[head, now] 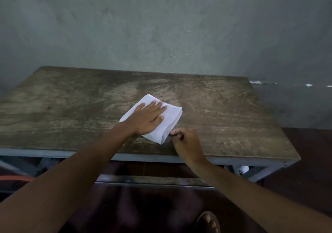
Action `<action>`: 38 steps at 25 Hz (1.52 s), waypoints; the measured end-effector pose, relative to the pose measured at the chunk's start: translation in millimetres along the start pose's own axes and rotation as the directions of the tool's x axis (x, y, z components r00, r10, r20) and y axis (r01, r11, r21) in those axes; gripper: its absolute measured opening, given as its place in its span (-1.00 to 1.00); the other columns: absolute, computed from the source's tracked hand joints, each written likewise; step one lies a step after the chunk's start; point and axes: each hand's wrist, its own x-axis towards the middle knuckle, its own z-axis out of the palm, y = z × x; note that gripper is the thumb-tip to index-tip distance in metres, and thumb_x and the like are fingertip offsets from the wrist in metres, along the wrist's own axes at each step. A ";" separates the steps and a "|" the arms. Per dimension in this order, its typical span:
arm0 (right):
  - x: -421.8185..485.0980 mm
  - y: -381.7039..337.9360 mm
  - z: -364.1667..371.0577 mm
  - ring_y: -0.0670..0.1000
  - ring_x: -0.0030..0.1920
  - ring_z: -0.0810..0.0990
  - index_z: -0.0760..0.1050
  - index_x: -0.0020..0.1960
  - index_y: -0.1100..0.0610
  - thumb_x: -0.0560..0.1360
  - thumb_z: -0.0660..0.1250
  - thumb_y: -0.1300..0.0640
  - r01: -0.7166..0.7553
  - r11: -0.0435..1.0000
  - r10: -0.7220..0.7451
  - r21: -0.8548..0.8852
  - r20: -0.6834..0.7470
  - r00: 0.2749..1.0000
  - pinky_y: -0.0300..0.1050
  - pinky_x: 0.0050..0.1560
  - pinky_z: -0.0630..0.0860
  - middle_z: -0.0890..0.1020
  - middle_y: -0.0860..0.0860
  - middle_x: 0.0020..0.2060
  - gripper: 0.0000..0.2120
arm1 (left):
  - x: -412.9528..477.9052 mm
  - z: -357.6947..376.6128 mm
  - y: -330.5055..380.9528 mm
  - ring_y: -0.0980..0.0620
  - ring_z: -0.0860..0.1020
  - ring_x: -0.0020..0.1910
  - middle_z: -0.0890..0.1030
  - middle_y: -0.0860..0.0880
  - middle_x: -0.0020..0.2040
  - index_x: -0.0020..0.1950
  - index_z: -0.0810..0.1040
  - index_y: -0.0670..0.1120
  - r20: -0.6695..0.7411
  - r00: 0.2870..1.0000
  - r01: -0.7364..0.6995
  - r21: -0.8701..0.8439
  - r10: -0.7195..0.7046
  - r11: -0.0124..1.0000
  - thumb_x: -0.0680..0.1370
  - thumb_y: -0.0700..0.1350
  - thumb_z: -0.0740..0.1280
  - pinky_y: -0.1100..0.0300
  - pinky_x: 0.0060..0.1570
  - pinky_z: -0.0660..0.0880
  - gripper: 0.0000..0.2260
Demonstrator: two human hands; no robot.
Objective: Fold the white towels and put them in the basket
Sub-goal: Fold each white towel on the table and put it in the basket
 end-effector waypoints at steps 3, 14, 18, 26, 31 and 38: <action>-4.9 -5.7 -1.4 -0.08 0.09 0.41 0.57 -0.05 -0.19 0.47 0.25 0.12 0.024 0.991 -0.015 -0.133 0.068 0.998 -0.08 0.12 0.25 0.50 -0.12 -0.07 -0.77 | 1.3 3.4 -2.5 0.14 -0.13 0.52 -0.06 0.12 0.55 0.53 -0.02 0.13 -0.027 1.000 0.004 -0.031 -0.005 1.000 0.65 0.08 -0.08 0.03 0.46 -0.18 -0.56; -5.1 -33.1 -8.7 0.06 0.32 0.19 0.49 0.13 -0.21 0.46 0.28 0.07 -0.145 0.984 0.168 -0.099 0.284 0.944 0.18 0.42 -0.09 0.38 -0.01 0.21 -0.72 | 2.9 0.5 1.7 0.12 -0.11 0.53 -0.05 0.13 0.55 0.53 -0.02 0.13 -0.004 0.999 0.045 -0.004 -0.045 0.999 0.64 0.10 -0.07 0.01 0.46 -0.14 -0.55; -5.3 -30.3 0.4 0.05 0.27 0.19 0.44 0.18 -0.21 0.38 0.36 -0.18 -0.089 0.959 0.158 -0.268 0.247 0.956 0.06 0.29 0.00 0.37 -0.03 0.17 -0.63 | 4.2 -1.2 3.3 0.12 -0.10 0.53 -0.05 0.15 0.55 0.53 -0.03 0.15 -0.003 0.998 0.063 0.019 -0.063 0.998 0.64 0.12 -0.08 0.02 0.45 -0.13 -0.55; -4.5 -29.2 11.0 0.02 0.23 0.22 0.56 -0.08 -0.02 0.40 0.34 -0.19 -0.135 0.962 0.169 -0.236 0.130 0.977 -0.09 0.04 -0.04 0.41 -0.07 0.09 -0.74 | 14.6 0.4 10.0 0.06 -0.15 0.53 -0.12 0.07 0.56 0.53 -0.12 0.12 0.004 0.982 0.189 0.060 -0.189 0.980 0.63 0.15 -0.14 -0.06 0.45 -0.15 -0.53; -0.5 -30.4 7.3 0.02 0.23 0.26 0.49 -0.22 -0.04 0.38 0.43 -0.05 -0.234 0.970 0.241 -0.063 0.133 0.961 -0.03 0.19 -0.02 0.49 -0.03 0.07 -0.86 | 12.6 2.0 11.8 0.06 -0.13 0.53 -0.10 0.07 0.56 0.53 -0.10 0.13 -0.030 0.982 0.188 0.047 -0.187 0.981 0.63 0.15 -0.12 -0.05 0.45 -0.14 -0.53; -4.1 -24.5 13.1 -0.01 0.21 0.31 0.45 0.10 -0.06 0.32 0.44 -0.09 -0.192 0.975 0.196 -0.108 0.020 0.980 -0.03 0.28 0.06 0.46 -0.08 0.12 -0.60 | 15.1 1.7 9.0 0.11 -0.10 0.53 -0.05 0.12 0.56 0.52 -0.02 0.18 -0.027 0.977 0.211 -0.027 -0.211 0.977 0.62 0.16 -0.08 -0.01 0.45 -0.14 -0.55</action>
